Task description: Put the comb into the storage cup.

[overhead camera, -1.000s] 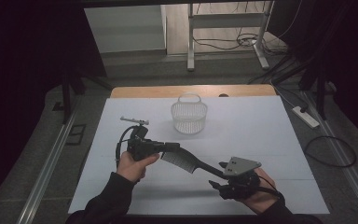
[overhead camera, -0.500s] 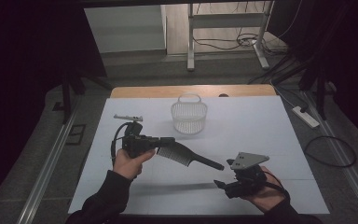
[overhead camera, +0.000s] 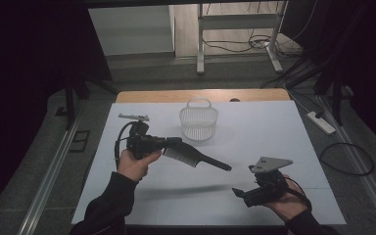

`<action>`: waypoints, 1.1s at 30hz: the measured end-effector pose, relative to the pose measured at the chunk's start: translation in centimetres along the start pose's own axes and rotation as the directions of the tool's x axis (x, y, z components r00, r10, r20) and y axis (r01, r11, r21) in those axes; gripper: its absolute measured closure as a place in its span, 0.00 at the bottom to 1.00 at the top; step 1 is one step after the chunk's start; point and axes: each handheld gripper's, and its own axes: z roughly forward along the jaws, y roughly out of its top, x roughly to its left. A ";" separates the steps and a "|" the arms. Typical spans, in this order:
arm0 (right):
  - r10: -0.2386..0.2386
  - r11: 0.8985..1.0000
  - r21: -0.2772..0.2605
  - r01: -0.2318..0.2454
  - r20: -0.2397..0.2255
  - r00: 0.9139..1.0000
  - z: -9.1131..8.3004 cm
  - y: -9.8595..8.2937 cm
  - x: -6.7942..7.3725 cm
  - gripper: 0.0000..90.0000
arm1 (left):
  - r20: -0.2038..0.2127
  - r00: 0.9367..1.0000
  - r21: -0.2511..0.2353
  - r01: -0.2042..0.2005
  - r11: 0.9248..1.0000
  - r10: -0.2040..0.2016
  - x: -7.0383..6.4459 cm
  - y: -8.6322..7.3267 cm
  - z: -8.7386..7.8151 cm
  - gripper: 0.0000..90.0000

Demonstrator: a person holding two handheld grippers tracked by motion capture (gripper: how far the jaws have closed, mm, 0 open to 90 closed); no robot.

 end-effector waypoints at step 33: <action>0.070 0.996 0.041 -0.073 0.079 0.994 -1.5 -2.4 -2.3 0.00 | -0.081 0.997 -0.056 0.002 0.998 -0.007 1.2 2.7 -2.5 0.94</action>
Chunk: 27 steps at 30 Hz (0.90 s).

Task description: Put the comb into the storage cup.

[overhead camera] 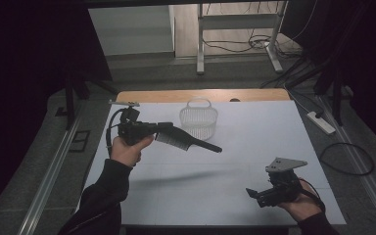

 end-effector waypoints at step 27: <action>0.086 0.996 0.030 -0.089 0.083 0.993 -1.8 -2.3 -1.5 0.00 | -0.060 0.998 -0.039 0.032 0.999 -0.034 1.2 2.6 -1.5 0.94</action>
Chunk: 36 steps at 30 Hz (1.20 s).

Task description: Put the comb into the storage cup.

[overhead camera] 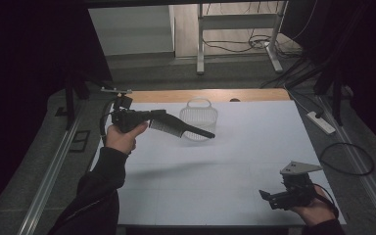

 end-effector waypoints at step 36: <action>0.137 0.990 -0.021 -0.136 0.080 0.987 -3.0 -1.9 -1.3 0.00 | -0.104 0.995 -0.055 0.007 0.998 -0.013 1.4 4.1 -0.8 0.93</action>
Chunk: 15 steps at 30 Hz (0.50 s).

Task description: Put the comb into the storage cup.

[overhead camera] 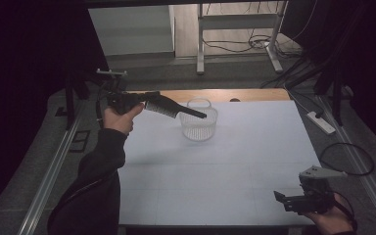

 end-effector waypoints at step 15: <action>-0.002 1.000 -0.021 0.002 0.001 1.000 -0.4 -0.3 0.0 0.00 | -0.049 0.999 -0.009 0.019 1.000 -0.019 0.9 0.9 1.3 0.94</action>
